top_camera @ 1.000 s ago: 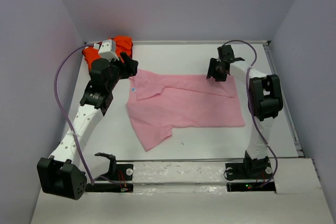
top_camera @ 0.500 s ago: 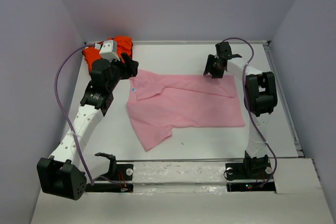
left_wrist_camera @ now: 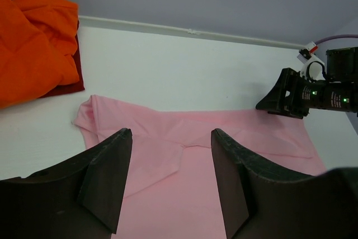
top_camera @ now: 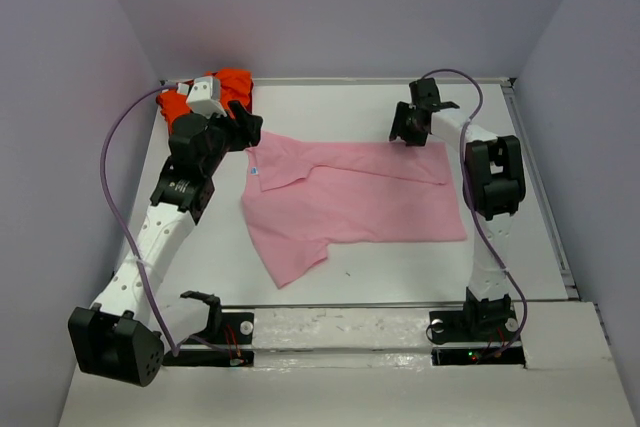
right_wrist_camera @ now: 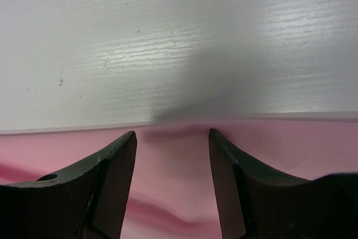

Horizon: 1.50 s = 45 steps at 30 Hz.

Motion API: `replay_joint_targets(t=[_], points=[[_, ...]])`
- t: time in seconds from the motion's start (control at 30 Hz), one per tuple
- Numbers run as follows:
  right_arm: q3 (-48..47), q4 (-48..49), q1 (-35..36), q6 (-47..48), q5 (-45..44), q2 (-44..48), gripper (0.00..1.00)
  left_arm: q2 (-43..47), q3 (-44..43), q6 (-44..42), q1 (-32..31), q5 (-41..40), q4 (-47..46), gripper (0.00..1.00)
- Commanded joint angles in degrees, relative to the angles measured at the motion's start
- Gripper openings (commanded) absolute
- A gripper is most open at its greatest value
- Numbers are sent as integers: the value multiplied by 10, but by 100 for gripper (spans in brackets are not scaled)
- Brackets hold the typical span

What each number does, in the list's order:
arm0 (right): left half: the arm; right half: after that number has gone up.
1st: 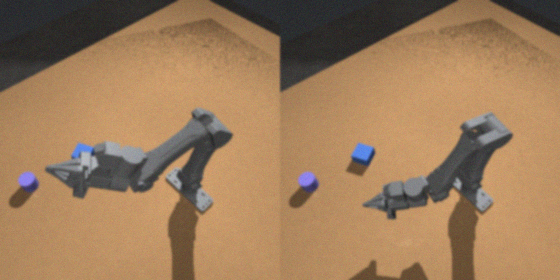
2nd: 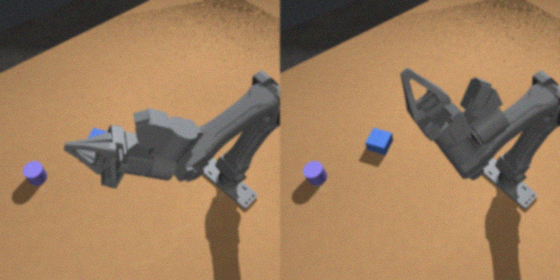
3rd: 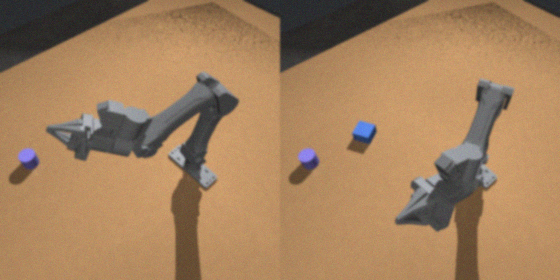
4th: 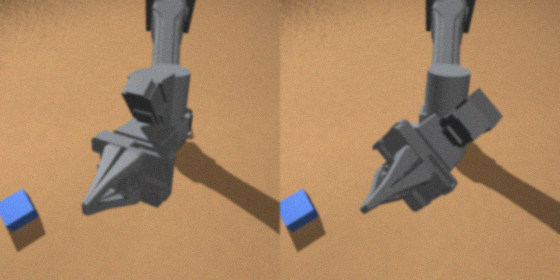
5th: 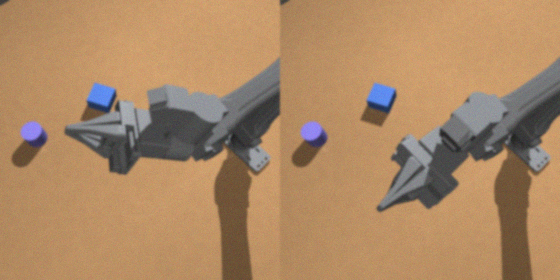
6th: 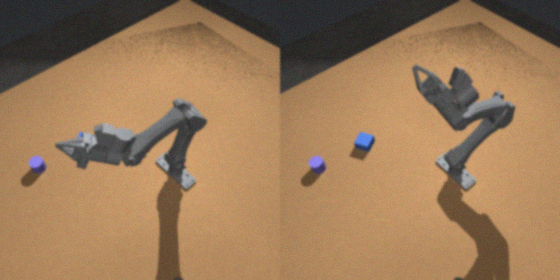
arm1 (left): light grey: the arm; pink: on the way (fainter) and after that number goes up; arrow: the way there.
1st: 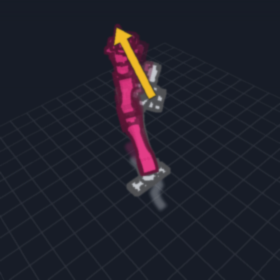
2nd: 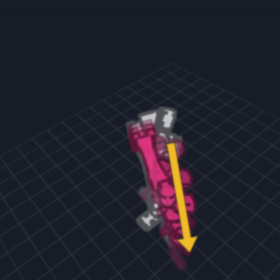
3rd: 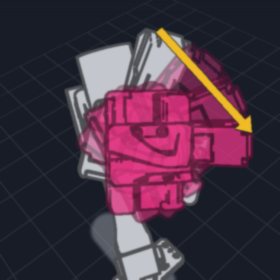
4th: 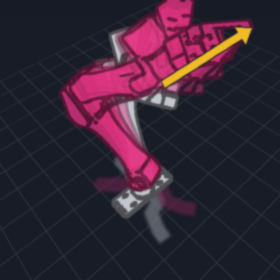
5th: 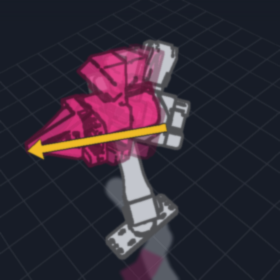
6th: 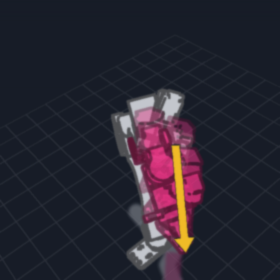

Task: Fold and stack the t-shirts
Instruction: Move the right arm to the center of the board with the 1/3-folded T-shirt.

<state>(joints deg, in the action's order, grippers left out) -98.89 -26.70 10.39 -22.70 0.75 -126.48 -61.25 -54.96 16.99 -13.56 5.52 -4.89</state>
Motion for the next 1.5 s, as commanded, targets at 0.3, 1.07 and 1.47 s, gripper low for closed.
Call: replay_joint_targets(t=[0.3, 1.07, 1.47], points=[[-11, 70, -5, 51, -90, -10, 61, 29, -1, -12, -2, -6, -22, 68], [59, 65, 80, 71, 119, 104, 60, 16, 6, -6, 5, 19, -28, 68], [-14, 65, 114, 58, 140, -9, 59, 17, 7, -12, 3, 19, -31, 68]])
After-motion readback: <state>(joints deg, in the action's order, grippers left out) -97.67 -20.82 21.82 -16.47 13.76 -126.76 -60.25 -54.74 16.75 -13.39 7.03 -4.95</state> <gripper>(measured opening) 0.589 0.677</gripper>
